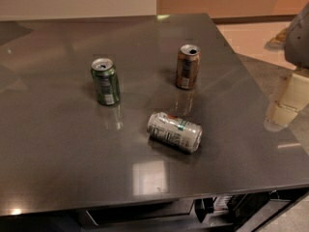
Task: Place 7up can upright
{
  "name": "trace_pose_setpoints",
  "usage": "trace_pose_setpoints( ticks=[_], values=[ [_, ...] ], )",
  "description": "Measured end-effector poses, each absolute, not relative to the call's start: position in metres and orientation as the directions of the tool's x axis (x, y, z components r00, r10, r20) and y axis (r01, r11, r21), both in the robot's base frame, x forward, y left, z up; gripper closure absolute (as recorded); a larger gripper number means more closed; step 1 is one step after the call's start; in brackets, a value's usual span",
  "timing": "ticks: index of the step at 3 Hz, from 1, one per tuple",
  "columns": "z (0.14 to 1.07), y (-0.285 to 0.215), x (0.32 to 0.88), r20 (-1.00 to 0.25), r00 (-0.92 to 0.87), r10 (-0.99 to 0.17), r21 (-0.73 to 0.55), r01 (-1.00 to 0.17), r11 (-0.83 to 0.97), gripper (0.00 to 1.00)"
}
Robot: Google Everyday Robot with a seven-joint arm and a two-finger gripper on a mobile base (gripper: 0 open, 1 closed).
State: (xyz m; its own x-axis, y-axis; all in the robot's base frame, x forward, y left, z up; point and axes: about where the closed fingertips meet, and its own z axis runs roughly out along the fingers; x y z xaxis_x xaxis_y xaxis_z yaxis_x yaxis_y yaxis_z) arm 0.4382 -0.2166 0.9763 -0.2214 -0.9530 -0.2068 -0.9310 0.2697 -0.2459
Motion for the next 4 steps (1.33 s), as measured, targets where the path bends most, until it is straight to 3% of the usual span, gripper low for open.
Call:
trace_pose_setpoints(
  ticks=[2, 4],
  values=[
    [0.976, -0.207, 0.439, -0.217, -0.232, -0.948, -0.171, -0.947, 0.271, 0.0],
    [0.967, -0.132, 0.443, -0.287, -0.241, -0.927, 0.003, -0.968, 0.251, 0.0]
  ],
)
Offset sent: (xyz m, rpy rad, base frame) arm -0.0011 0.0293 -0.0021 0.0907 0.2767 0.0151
